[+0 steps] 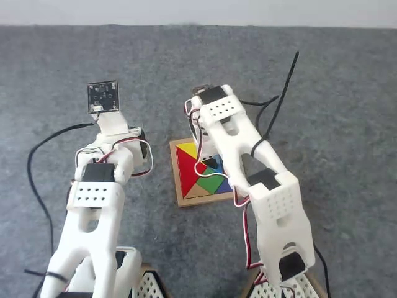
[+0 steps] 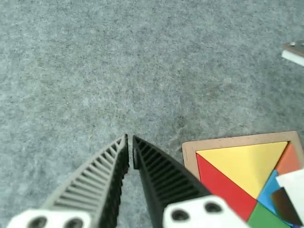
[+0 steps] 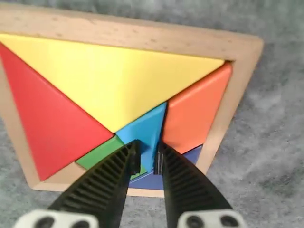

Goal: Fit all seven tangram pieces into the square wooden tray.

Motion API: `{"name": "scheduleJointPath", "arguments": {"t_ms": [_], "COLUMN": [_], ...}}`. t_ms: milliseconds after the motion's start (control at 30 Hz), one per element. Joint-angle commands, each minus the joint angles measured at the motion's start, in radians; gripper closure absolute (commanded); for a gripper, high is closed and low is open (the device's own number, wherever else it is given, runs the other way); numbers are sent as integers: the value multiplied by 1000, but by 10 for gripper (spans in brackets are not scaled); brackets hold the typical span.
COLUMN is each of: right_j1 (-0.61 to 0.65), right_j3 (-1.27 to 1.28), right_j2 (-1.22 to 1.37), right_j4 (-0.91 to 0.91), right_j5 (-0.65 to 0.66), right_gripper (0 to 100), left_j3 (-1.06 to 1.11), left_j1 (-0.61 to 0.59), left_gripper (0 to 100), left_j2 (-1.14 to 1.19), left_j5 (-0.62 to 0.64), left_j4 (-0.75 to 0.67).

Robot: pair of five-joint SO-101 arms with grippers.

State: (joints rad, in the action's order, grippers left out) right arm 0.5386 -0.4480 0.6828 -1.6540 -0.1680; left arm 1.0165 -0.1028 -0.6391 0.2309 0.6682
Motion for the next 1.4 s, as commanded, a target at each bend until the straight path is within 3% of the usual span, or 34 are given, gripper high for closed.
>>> {"name": "scheduleJointPath", "arguments": {"t_ms": [0,200,500,733,900,1133,1367], "right_j1": [1,-91,-91,-136,-147,-358,-453], "right_j3": [-68,-180,118,654,1089,1539,1935], "right_j2": [-16,-87,-481,-866,-1303,-1747,-2034], "right_j4": [-33,-143,-134,48,262,611,691], "right_j5": [8,40,160,218,230,324,330], "right_gripper": [940,941,940,943,940,942,943], "left_j3": [-50,133,443,495,507,598,642], "left_j1": [2,3,132,178,157,167,158], "left_gripper": [989,990,987,987,987,987,987], "left_j2": [-25,-290,-750,-781,-789,-789,-789], "left_j5": [-14,-20,-152,-170,-195,-292,-338], "left_j4": [-14,-103,-218,-204,-74,-44,-40]}}
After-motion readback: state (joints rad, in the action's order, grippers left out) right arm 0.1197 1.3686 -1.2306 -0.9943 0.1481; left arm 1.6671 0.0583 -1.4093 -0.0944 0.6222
